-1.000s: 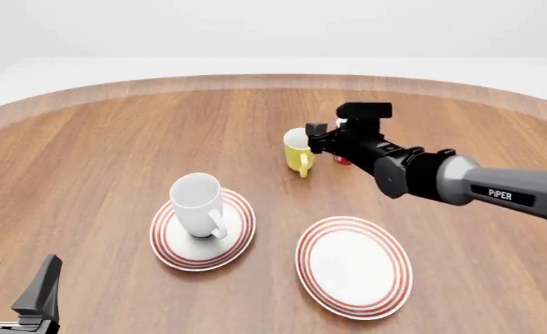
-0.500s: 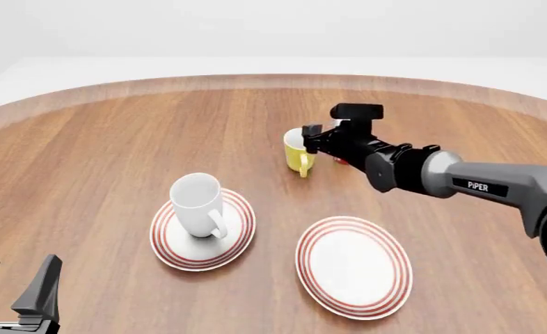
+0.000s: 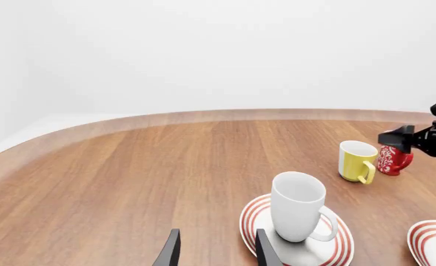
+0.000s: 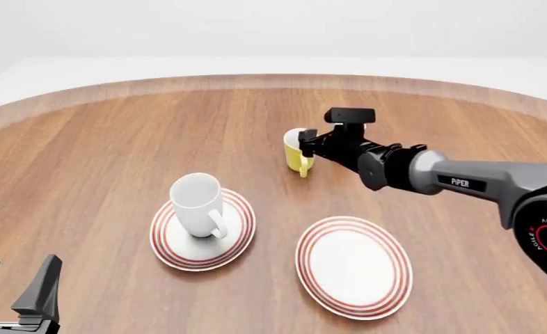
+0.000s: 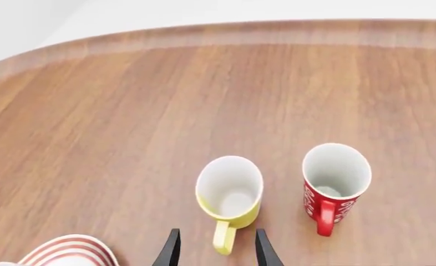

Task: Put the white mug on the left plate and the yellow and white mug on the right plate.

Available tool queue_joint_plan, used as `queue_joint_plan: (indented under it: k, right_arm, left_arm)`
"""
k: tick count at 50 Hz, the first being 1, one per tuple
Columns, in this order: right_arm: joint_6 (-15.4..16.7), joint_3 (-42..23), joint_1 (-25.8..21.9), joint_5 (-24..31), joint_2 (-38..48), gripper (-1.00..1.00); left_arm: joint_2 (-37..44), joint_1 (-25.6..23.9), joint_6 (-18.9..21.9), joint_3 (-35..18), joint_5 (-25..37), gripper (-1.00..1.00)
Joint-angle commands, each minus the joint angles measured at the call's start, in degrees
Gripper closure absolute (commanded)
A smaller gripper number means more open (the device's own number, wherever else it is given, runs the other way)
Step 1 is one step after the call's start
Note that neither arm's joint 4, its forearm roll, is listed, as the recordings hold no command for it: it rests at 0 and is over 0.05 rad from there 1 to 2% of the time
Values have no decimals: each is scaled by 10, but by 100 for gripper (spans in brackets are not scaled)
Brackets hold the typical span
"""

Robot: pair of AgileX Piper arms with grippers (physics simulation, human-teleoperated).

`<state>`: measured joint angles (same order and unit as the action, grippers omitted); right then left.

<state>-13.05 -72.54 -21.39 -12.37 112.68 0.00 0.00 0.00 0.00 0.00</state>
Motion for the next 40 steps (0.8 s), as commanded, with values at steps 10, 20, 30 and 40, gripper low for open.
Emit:
queue_joint_plan:
  k: [10, 20, 30, 40]
  right_arm:
    - [-7, -25, 1, 20, 25, -100]
    - [-15, -40, -1, 32, 42, -100]
    - [-24, -53, -3, 45, 57, -100]
    - [-28, -66, -3, 55, 67, -100]
  left_arm:
    - [0, 0, 0, 0, 0, -100]
    - [0, 0, 0, 0, 0, -100]
    - [0, 0, 0, 0, 0, -100]
    - [0, 0, 0, 0, 0, -100]
